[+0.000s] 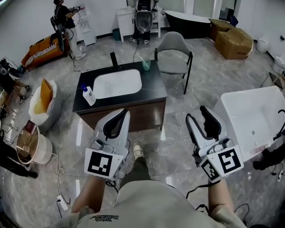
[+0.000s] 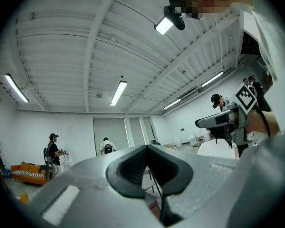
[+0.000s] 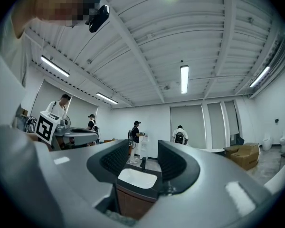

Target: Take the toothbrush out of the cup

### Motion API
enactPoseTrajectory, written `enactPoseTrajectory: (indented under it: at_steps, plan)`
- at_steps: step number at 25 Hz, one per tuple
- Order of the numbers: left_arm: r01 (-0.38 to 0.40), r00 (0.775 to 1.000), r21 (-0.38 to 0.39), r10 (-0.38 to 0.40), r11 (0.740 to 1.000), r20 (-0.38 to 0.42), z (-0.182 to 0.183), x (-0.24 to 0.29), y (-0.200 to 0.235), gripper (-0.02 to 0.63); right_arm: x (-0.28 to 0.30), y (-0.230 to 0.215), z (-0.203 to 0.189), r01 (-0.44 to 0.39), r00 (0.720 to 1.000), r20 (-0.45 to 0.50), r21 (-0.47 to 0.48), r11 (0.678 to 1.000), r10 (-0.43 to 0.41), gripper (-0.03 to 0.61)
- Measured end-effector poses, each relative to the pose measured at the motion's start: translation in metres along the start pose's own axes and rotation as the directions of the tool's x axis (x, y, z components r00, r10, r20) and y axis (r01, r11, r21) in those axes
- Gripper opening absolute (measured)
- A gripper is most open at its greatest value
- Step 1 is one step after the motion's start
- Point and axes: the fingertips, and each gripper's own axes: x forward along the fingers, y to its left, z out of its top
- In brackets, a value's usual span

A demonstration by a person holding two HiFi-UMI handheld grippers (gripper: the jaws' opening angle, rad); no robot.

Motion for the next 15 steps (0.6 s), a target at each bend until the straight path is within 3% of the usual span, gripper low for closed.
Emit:
enactPoseTrajectory:
  at_steps: [5,15]
  plan:
    - [-0.003,1.0,0.024,0.004,1.0,-0.023,-0.017,0.029,0.034,0.002,0.052,-0.016,-0.02,-0.004,0.999,-0.037,0.026,1.0,0.005,0.195]
    - [0.023,0.997,-0.024,-0.024,0.999,-0.067,-0.066,0.118,0.123,0.002,0.19,-0.042,-0.047,-0.005,0.996,-0.088,0.043,0.999,0.008,0.195]
